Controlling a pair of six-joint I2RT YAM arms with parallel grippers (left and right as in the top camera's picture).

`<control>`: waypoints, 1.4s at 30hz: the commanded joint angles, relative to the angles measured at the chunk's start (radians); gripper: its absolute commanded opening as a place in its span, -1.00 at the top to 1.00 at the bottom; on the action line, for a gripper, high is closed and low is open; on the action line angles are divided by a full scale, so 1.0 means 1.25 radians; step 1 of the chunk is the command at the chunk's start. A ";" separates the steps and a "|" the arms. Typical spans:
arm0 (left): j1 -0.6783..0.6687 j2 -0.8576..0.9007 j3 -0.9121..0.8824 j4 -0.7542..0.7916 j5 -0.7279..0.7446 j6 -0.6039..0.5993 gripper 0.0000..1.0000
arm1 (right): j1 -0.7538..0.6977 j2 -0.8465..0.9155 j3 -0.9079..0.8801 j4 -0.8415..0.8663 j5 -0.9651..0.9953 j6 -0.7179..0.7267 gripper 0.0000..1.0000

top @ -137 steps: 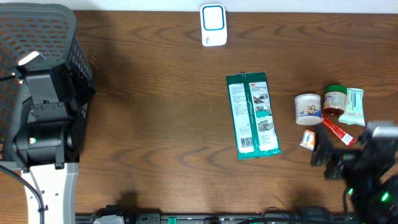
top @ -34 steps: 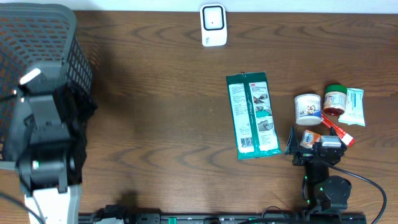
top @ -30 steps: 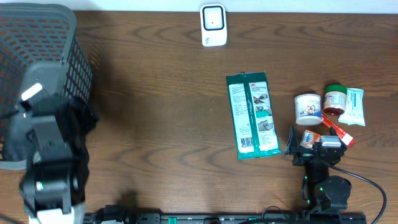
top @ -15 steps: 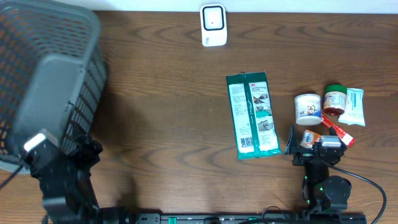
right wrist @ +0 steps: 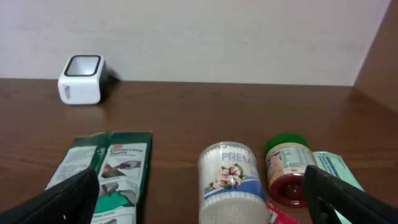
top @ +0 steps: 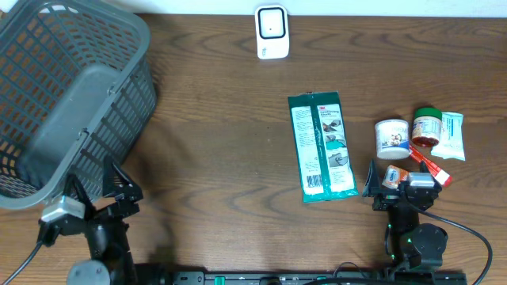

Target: Scan the item barcode

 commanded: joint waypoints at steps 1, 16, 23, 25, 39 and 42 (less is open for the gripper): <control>-0.003 -0.011 -0.029 0.089 0.078 -0.007 -0.71 | -0.006 -0.004 -0.001 -0.003 -0.004 -0.012 -0.98; -0.004 -0.011 -0.144 0.396 0.154 -0.006 -0.71 | -0.006 -0.004 -0.001 -0.003 -0.004 -0.012 -0.99; -0.029 -0.011 -0.145 0.509 0.268 -0.006 -0.69 | -0.006 -0.004 -0.001 -0.003 -0.004 -0.012 -0.98; -0.035 -0.011 -0.145 0.521 0.283 -0.006 -0.71 | -0.006 -0.004 -0.001 -0.003 -0.004 -0.012 -0.99; 0.004 -0.011 -0.311 0.444 0.370 0.191 -0.71 | -0.006 -0.004 -0.001 -0.003 -0.004 -0.012 -0.99; 0.004 -0.011 -0.328 0.353 0.369 0.237 -0.71 | -0.006 -0.004 -0.001 -0.003 -0.004 -0.012 -0.99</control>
